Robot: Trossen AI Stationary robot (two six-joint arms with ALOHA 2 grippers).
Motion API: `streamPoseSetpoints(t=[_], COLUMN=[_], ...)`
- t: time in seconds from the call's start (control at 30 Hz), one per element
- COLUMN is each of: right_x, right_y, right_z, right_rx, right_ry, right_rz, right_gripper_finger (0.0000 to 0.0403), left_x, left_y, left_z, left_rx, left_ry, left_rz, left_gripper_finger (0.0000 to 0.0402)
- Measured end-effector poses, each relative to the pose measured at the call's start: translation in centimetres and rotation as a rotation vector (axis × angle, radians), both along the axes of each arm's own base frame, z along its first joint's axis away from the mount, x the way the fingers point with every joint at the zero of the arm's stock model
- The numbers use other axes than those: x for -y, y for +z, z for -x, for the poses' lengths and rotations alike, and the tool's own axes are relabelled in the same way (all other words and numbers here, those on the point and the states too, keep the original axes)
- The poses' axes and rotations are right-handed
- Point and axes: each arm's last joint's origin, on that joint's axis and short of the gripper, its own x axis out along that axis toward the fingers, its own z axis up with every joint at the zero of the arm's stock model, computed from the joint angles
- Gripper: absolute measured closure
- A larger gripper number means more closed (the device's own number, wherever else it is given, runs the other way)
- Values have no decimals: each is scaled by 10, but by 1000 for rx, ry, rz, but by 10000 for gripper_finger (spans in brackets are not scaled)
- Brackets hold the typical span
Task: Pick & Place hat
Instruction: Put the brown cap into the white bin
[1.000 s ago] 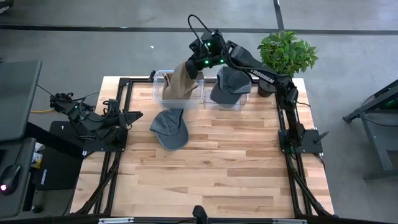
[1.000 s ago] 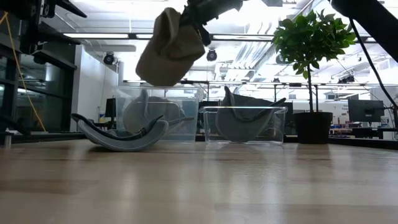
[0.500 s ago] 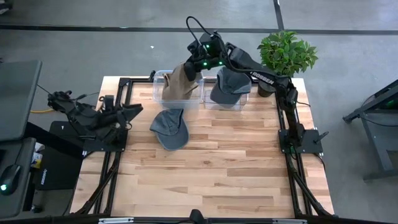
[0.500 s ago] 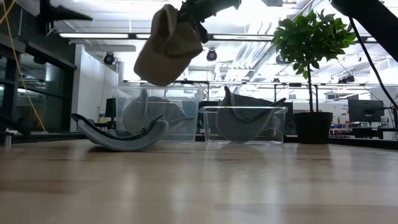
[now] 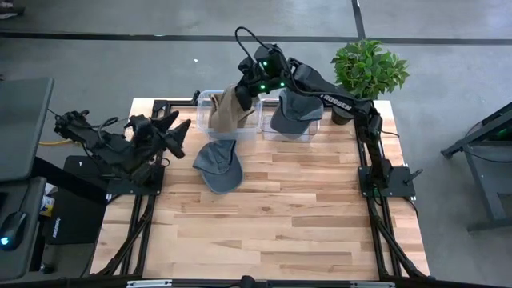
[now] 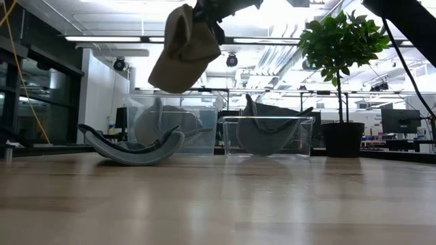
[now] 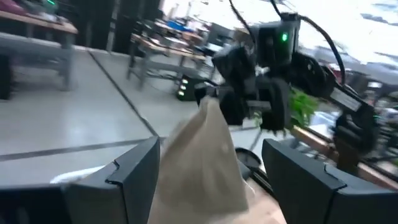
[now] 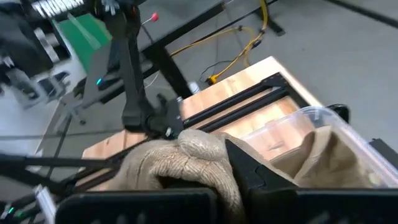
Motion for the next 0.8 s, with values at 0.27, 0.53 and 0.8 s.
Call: streamPoseSetpoints(t=[0.27, 0.53, 0.8], right_x=[-2, 2, 0], right_y=[-2, 14, 6], right_z=[2, 25, 37], right_rx=[-20, -26, -145], right_ry=[104, 141, 205], right_rz=[30, 96, 154], right_gripper_finger=[403, 403, 403], left_x=[3, -23, -40], left_y=[23, -5, 3], left_z=[-62, -109, -133], left_rx=[-113, -188, -242], left_ry=[115, 37, -134], left_rz=[-44, 196, 328], left_gripper_finger=[137, 85, 55])
